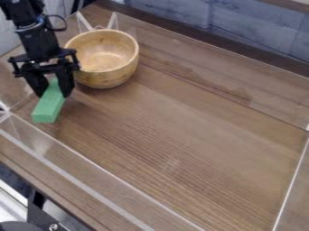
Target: Put green stick into wooden bowl
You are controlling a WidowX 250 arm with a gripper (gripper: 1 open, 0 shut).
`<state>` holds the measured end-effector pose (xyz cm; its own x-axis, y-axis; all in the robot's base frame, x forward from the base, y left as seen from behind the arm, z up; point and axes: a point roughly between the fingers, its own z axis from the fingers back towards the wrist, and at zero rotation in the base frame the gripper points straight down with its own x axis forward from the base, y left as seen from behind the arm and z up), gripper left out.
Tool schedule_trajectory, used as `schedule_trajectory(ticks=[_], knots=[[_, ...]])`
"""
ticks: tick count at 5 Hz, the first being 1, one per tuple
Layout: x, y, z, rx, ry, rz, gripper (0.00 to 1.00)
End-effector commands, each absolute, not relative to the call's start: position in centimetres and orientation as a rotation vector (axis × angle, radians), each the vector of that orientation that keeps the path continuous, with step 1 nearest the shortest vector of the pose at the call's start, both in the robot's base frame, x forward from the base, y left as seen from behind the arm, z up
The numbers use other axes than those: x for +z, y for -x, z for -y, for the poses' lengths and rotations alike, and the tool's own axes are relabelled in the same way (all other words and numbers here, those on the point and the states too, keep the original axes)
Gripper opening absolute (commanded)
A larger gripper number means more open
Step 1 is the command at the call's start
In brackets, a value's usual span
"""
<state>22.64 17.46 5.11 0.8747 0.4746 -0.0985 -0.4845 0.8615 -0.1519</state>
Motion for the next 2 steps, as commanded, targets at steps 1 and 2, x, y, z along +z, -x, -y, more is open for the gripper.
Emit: schedule_trajectory(ticks=[1,2], knots=[[7.85,-24.25,-17.28,0.452,0.137,0.014,0.00],[8.61,-25.08,-16.55,0.398,0.140,0.013,0.00]])
